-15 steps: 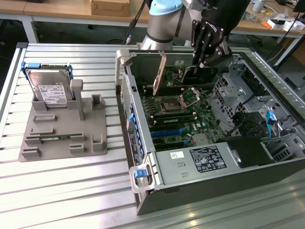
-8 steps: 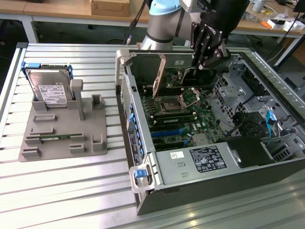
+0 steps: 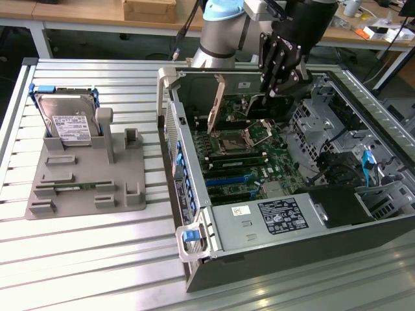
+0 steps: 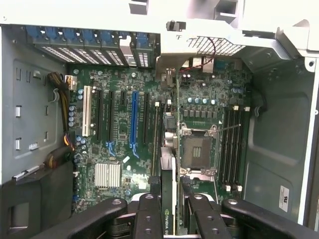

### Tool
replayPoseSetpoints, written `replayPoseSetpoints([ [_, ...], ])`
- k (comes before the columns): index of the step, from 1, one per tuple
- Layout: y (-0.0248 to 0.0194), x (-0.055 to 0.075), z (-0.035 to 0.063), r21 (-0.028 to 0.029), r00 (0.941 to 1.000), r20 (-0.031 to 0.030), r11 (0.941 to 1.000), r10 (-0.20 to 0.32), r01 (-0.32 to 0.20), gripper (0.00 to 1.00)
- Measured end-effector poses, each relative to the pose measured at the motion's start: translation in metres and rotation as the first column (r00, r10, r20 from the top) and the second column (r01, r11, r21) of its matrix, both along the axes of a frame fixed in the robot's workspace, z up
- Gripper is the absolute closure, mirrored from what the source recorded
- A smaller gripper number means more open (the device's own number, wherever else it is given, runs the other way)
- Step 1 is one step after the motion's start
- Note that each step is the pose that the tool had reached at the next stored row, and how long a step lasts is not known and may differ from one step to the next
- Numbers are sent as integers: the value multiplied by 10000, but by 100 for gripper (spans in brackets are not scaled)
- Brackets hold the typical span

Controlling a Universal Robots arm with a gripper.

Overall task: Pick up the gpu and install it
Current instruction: 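Insert the gpu into the slot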

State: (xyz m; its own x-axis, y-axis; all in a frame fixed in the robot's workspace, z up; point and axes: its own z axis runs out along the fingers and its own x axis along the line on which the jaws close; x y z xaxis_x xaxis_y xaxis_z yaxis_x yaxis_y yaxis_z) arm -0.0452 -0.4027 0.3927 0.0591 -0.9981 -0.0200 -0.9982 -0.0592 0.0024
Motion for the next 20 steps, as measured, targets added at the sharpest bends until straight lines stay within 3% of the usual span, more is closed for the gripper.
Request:
replayPoseSetpoints([
  [3,-19,0,-33,-3,10000,0,10000,-1,1,74],
  [20,-23,0,-129,-7,10000,0,10000,0,0,74],
])
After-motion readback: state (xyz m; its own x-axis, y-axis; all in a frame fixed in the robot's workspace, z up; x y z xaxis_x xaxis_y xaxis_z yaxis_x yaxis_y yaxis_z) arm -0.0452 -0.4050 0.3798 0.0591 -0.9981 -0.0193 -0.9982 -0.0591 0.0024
